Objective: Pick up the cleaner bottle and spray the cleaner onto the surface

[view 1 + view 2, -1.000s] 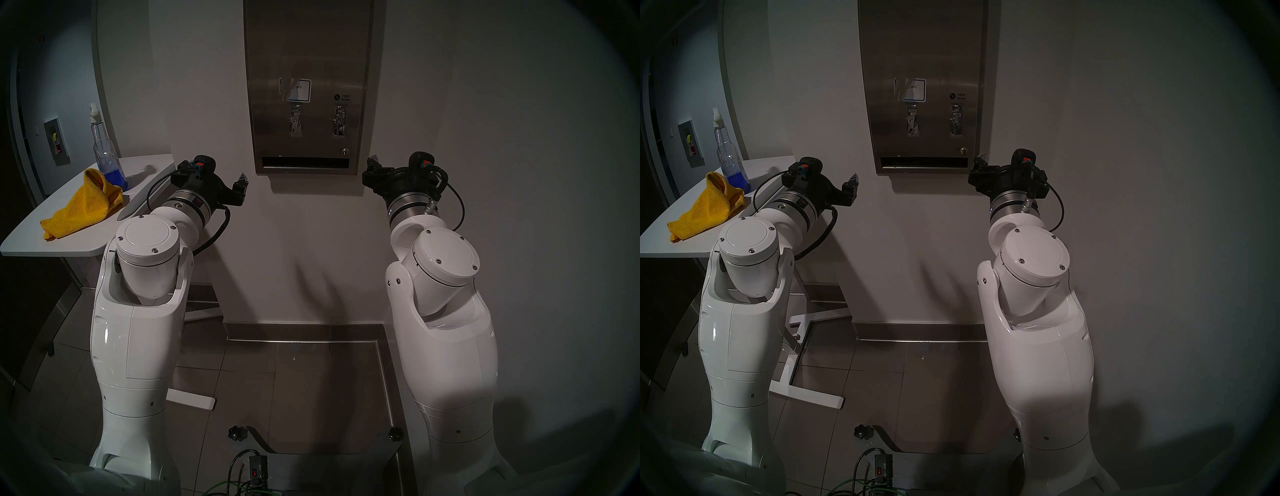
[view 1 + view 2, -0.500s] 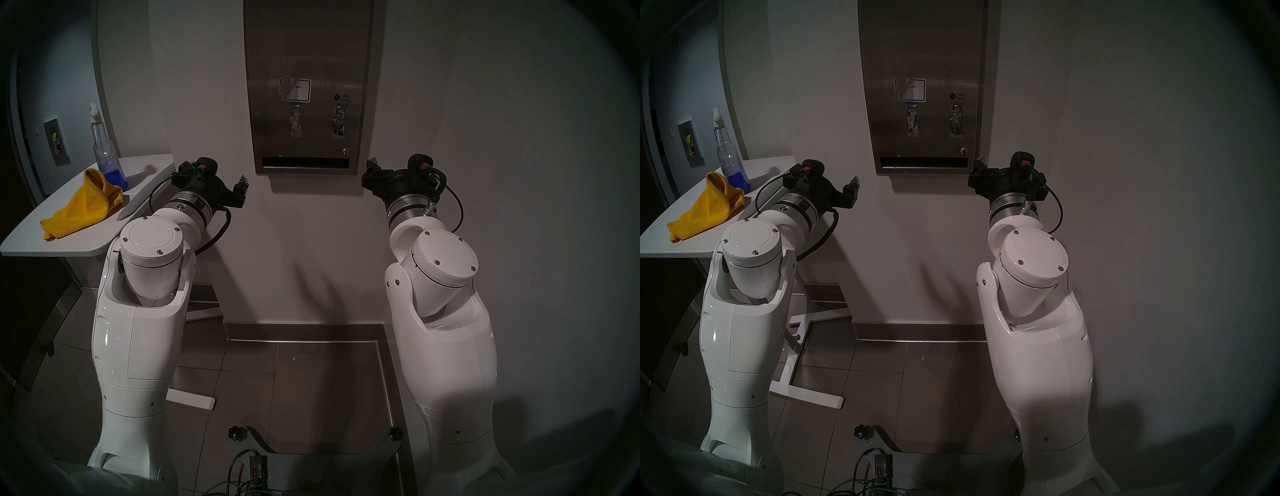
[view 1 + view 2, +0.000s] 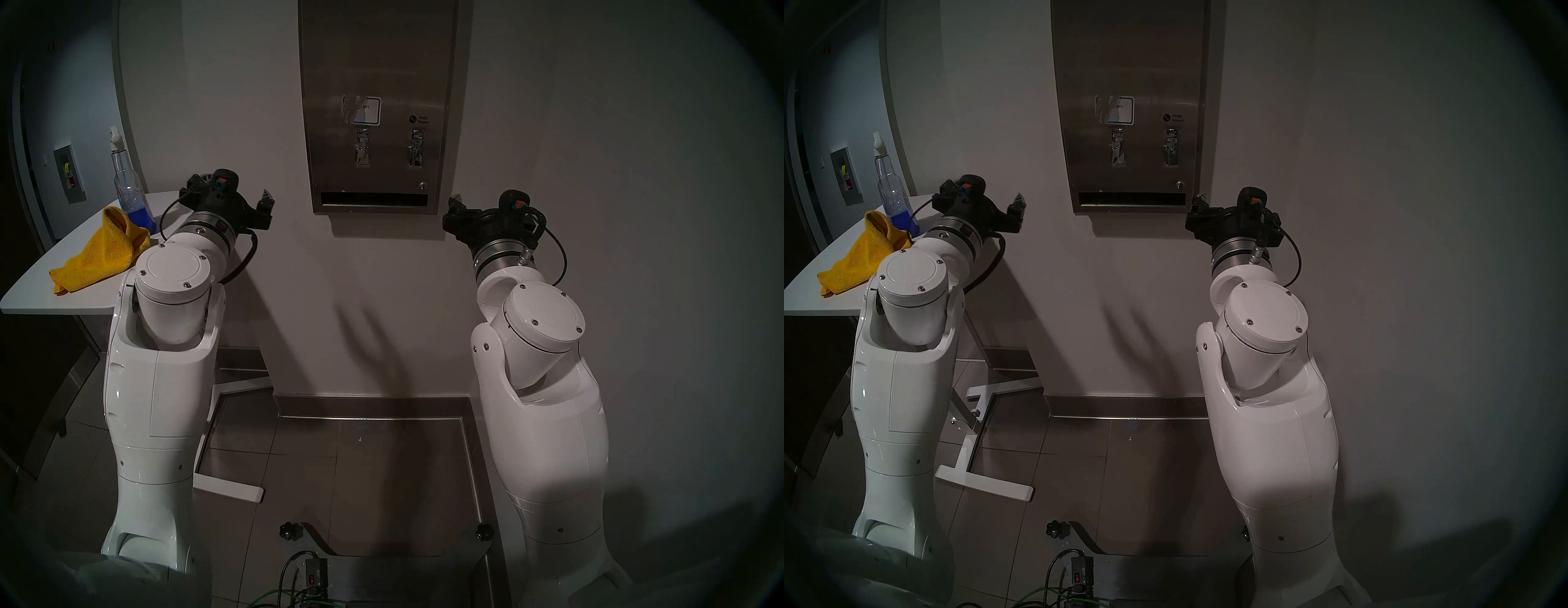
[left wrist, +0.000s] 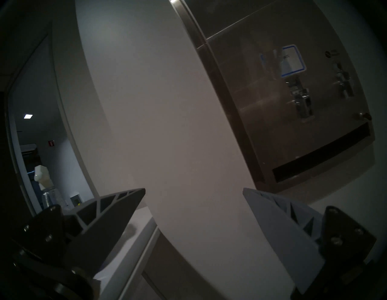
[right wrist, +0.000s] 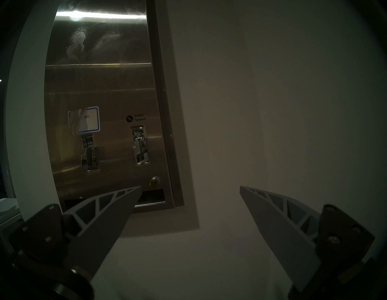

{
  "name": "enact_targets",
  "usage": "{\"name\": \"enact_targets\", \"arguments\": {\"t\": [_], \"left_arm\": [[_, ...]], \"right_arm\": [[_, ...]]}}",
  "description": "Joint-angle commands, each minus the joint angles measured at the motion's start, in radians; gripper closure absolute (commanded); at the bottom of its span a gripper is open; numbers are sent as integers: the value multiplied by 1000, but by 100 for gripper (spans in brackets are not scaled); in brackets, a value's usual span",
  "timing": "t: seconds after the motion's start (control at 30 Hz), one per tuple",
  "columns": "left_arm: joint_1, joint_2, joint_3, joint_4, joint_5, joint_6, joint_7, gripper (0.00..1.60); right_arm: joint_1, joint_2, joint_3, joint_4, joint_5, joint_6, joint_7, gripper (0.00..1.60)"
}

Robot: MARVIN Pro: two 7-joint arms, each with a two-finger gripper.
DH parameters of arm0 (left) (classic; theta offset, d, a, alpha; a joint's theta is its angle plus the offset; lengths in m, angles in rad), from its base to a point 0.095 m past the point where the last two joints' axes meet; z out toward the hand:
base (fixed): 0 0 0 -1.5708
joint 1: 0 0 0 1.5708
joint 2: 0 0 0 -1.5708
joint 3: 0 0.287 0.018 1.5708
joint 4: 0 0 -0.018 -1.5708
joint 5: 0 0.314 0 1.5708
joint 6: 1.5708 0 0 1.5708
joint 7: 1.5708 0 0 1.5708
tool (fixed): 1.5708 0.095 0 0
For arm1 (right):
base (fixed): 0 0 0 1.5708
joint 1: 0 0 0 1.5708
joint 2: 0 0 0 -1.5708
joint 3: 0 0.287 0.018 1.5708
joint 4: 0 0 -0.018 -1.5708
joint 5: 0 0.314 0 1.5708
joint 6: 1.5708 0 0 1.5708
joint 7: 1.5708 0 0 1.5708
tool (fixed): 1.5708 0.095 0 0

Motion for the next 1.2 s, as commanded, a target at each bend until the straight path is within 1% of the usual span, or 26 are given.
{"name": "enact_targets", "arguments": {"t": [0.0, 0.07, 0.17, 0.2, 0.27, 0.37, 0.4, 0.43, 0.53, 0.57, 0.6, 0.63, 0.67, 0.73, 0.77, 0.8, 0.9, 0.93, 1.0, 1.03, 1.13, 1.17], "left_arm": [[-103, 12, -38, 17, -11, -40, 51, 0], [-136, 14, -43, 45, -18, -42, 67, 0], [-155, 19, -45, 64, -21, -46, 79, 0], [-150, 25, -49, 64, -26, -51, 86, 0], [-178, 29, -53, 91, -29, -51, 96, 0], [-182, 45, -62, 109, -40, -60, 110, 0], [-223, 40, -63, 138, -41, -51, 112, 0], [-188, 53, -68, 122, -47, -64, 117, 0], [-233, 59, -74, 165, -55, -60, 130, 0], [-215, 68, -78, 158, -59, -67, 133, 0], [-227, 71, -80, 170, -61, -67, 138, 0], [-255, 71, -80, 193, -64, -63, 141, 0], [-227, 82, -86, 182, -68, -73, 146, 0], [-266, 86, -87, 215, -74, -70, 151, 0], [-251, 95, -90, 209, -78, -75, 155, 0], [-274, 96, -91, 228, -79, -72, 157, 0], [-300, 107, -98, 265, -90, -73, 168, 0], [-279, 115, -102, 258, -94, -79, 170, 0], [-313, 121, -104, 292, -98, -78, 176, 0], [-310, 130, -106, 298, -103, -82, 182, 0], [-340, 140, -110, 331, -110, -82, 191, 0], [-338, 145, -113, 334, -114, -83, 194, 0]], "right_arm": [[20, -3, 1, -27, -2, -7, 1, 0], [20, -3, 1, -26, -2, -7, 1, 0], [20, -3, 1, -26, -2, -7, 1, 0], [20, -3, 1, -25, -2, -7, 1, 0], [20, -3, 1, -25, -2, -7, 1, 0], [20, -3, 1, -24, -2, -7, 1, 0], [20, -2, 1, -24, -2, -7, 1, 0], [20, -3, 1, -23, -2, -7, 1, 0], [20, -3, 1, -22, -2, -7, 0, 0], [20, -3, 1, -22, -2, -7, 0, 0], [20, -3, 1, -22, -2, -7, 0, 0], [20, -3, 1, -22, -2, -8, 0, 0], [19, -4, 1, -21, -2, -8, 0, 0], [20, -3, 1, -21, -2, -8, 0, 0], [19, -4, 1, -21, -2, -8, 0, 0], [20, -3, 1, -21, -2, -8, 0, 0], [20, -3, 1, -20, -2, -8, 0, 0], [19, -4, 1, -20, -2, -8, 0, 0], [20, -3, 1, -19, -2, -8, 0, 0], [20, -4, 1, -19, -2, -8, 0, 0], [20, -3, 1, -19, -2, -8, 0, 0], [20, -3, 1, -19, -2, -8, 0, 0]]}}
